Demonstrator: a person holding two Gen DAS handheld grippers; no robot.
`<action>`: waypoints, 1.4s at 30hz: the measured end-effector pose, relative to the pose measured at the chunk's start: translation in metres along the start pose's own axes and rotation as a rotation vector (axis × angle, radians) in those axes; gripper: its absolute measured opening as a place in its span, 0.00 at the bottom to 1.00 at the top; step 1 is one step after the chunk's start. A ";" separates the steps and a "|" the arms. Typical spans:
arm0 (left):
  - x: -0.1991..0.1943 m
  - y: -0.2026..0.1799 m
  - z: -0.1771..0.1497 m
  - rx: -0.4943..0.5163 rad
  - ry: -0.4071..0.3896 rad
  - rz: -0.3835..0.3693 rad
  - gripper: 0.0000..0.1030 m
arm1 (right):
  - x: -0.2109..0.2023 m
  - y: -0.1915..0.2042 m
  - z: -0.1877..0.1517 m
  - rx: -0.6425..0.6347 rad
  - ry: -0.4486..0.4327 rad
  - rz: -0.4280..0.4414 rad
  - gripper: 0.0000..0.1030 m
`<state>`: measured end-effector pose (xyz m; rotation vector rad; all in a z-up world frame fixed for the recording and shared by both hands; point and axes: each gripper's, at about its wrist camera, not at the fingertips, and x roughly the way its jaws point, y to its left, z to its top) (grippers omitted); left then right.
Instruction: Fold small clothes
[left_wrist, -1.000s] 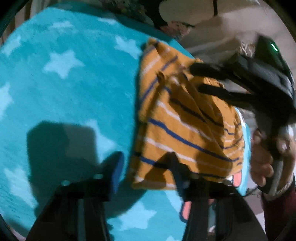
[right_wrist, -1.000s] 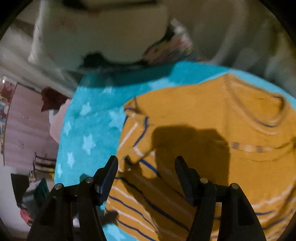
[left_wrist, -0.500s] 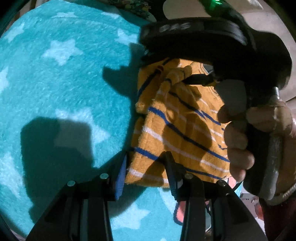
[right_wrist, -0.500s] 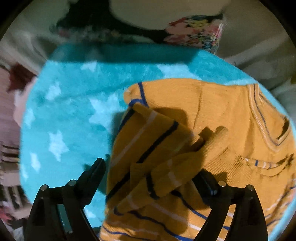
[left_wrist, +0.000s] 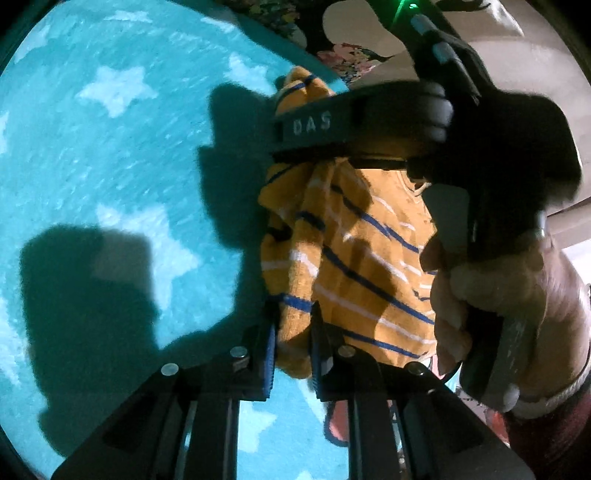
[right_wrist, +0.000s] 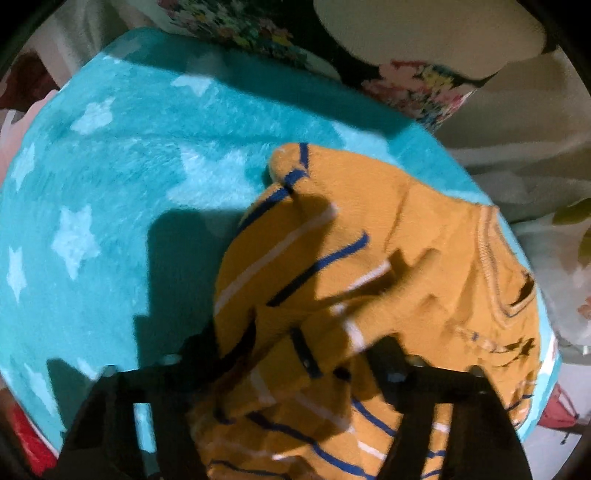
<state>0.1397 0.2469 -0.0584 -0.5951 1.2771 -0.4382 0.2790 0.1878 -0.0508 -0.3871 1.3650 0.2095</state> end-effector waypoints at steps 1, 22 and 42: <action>-0.002 -0.002 -0.001 0.002 -0.004 0.002 0.14 | -0.003 -0.001 -0.003 -0.003 -0.014 0.003 0.57; 0.003 -0.162 -0.020 0.193 -0.060 0.060 0.14 | -0.077 -0.195 -0.108 0.328 -0.320 0.471 0.19; 0.034 -0.188 -0.068 0.161 0.040 0.134 0.31 | -0.032 -0.373 -0.219 0.590 -0.314 0.446 0.18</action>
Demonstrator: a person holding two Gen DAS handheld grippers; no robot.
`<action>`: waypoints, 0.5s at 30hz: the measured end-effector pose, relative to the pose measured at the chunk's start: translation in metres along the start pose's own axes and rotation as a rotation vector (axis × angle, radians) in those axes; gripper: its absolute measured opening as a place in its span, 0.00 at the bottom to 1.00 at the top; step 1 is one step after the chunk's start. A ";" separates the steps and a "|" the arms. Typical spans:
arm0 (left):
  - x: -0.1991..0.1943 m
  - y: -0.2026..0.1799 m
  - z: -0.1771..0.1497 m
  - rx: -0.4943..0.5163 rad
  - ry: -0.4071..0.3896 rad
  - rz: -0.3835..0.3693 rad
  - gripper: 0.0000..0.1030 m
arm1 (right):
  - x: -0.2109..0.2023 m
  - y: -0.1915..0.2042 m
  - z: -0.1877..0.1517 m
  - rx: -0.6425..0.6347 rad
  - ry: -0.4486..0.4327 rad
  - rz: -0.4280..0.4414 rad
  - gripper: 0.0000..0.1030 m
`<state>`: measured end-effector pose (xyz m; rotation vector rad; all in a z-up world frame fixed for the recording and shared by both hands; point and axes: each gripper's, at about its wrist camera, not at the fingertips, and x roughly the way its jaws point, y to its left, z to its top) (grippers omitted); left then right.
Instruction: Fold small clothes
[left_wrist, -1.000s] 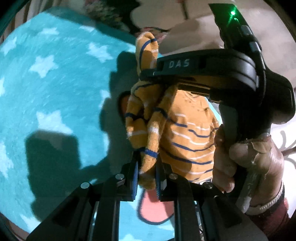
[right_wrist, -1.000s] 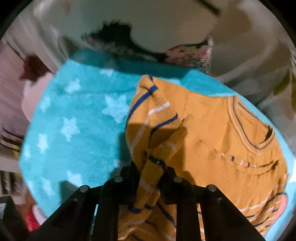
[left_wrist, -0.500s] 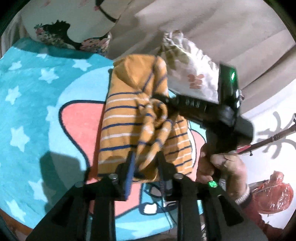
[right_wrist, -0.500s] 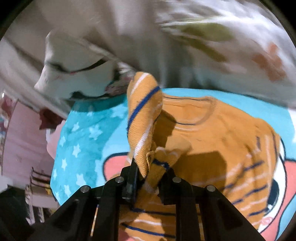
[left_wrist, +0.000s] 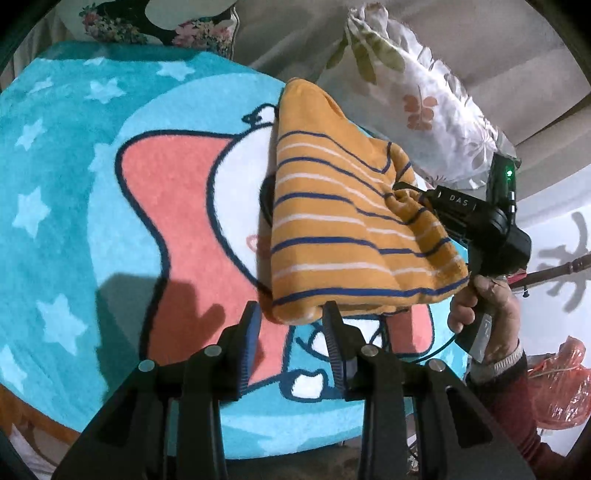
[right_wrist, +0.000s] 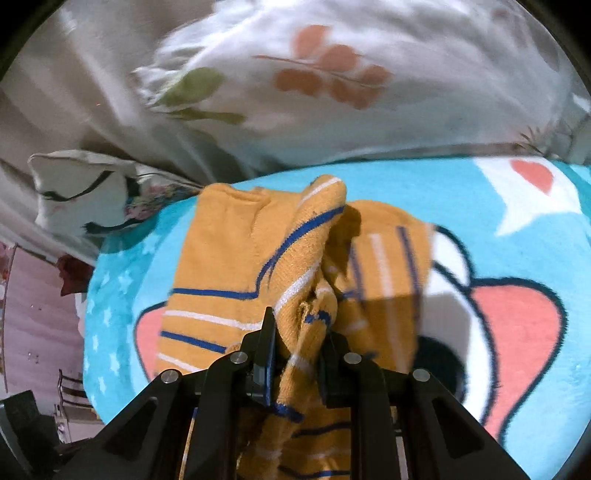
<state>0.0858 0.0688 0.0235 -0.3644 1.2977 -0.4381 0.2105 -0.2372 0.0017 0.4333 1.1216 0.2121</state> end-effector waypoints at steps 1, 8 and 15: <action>0.001 -0.002 -0.001 0.002 0.001 0.002 0.31 | 0.001 -0.006 0.000 0.005 0.006 0.000 0.19; 0.007 -0.010 -0.004 0.007 0.012 0.027 0.32 | 0.008 -0.029 0.002 -0.008 0.029 0.003 0.34; 0.017 -0.016 0.000 -0.002 0.013 0.052 0.33 | -0.051 -0.032 0.012 -0.020 -0.073 -0.012 0.38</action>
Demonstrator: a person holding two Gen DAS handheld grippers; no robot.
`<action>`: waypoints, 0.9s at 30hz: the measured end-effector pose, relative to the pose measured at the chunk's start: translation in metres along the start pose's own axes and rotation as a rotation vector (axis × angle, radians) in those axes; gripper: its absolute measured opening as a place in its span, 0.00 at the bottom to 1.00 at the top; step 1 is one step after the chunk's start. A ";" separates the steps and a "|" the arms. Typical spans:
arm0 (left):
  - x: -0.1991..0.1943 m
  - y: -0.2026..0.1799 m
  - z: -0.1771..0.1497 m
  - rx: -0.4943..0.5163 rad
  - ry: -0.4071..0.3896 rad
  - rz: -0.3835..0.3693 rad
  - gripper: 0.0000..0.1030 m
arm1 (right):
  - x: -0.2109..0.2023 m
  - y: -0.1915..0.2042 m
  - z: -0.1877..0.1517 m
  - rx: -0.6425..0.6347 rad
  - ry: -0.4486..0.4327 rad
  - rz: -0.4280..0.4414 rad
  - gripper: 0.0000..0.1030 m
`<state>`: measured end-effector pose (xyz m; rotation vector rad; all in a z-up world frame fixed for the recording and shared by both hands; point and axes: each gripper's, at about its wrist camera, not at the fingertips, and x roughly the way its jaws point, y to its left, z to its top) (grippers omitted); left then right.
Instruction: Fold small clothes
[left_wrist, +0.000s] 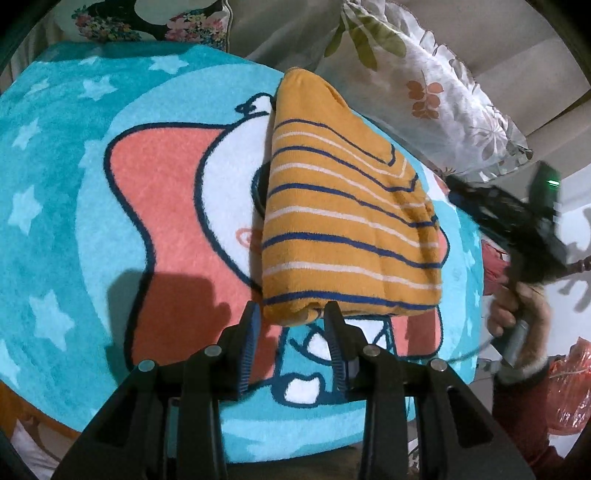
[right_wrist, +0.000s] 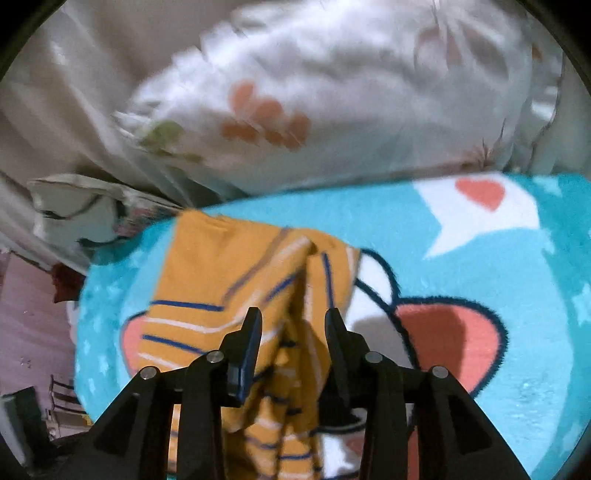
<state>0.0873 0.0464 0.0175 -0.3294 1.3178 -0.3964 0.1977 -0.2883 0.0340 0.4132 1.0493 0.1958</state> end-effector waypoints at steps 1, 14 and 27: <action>0.002 -0.002 0.001 0.002 0.001 0.005 0.34 | -0.008 0.007 -0.001 -0.014 -0.011 0.022 0.38; 0.000 -0.028 0.007 0.076 -0.045 0.094 0.48 | 0.032 0.037 -0.070 -0.106 0.148 -0.052 0.23; -0.003 -0.023 -0.004 0.051 -0.073 0.143 0.55 | 0.026 0.006 -0.090 -0.057 0.157 -0.138 0.42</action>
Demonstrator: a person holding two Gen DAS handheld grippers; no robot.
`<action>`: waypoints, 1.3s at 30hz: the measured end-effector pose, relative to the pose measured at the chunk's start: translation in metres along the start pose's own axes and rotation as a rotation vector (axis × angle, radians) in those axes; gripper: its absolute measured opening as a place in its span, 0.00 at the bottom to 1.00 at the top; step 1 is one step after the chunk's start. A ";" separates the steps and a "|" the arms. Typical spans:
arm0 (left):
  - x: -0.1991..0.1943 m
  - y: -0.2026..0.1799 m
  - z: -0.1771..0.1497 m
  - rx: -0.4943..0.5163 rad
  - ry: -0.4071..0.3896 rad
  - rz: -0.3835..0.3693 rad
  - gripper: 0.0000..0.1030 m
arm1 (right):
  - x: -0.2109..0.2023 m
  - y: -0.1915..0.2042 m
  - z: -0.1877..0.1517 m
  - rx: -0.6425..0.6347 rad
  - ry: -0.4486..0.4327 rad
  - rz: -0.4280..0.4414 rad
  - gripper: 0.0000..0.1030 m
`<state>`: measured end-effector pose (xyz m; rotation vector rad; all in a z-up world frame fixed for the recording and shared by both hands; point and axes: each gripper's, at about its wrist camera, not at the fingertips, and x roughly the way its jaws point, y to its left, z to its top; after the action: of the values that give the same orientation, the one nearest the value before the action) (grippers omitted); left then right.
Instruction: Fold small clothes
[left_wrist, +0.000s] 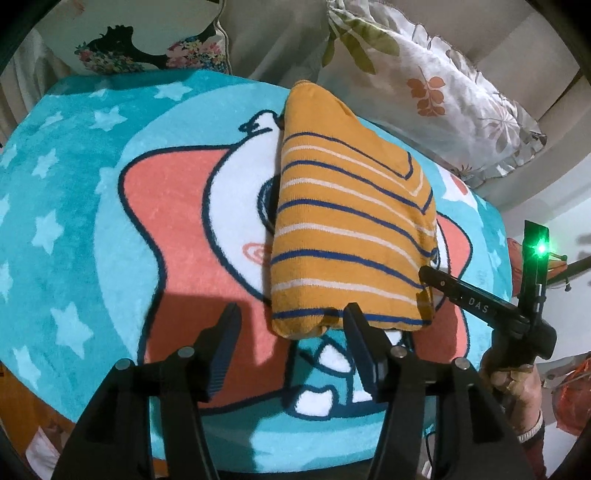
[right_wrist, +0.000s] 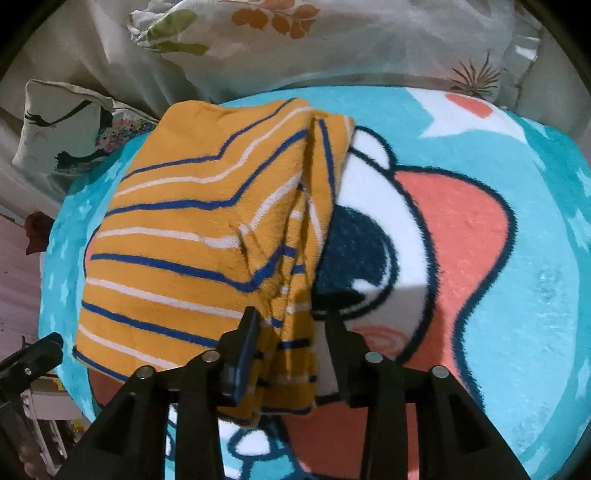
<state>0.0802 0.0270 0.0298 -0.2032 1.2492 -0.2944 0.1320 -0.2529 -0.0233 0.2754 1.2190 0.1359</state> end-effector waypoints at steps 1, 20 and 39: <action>0.001 0.000 -0.002 0.001 0.000 0.004 0.55 | -0.001 -0.002 0.000 0.009 0.001 -0.001 0.42; 0.014 -0.016 -0.022 0.032 0.002 0.073 0.55 | -0.056 0.023 -0.022 -0.075 -0.170 0.138 0.45; -0.010 -0.043 -0.041 0.201 -0.106 0.276 0.58 | -0.018 0.002 -0.042 -0.004 -0.045 0.044 0.50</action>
<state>0.0340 -0.0096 0.0393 0.1248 1.1185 -0.1665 0.0865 -0.2498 -0.0194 0.3010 1.1687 0.1693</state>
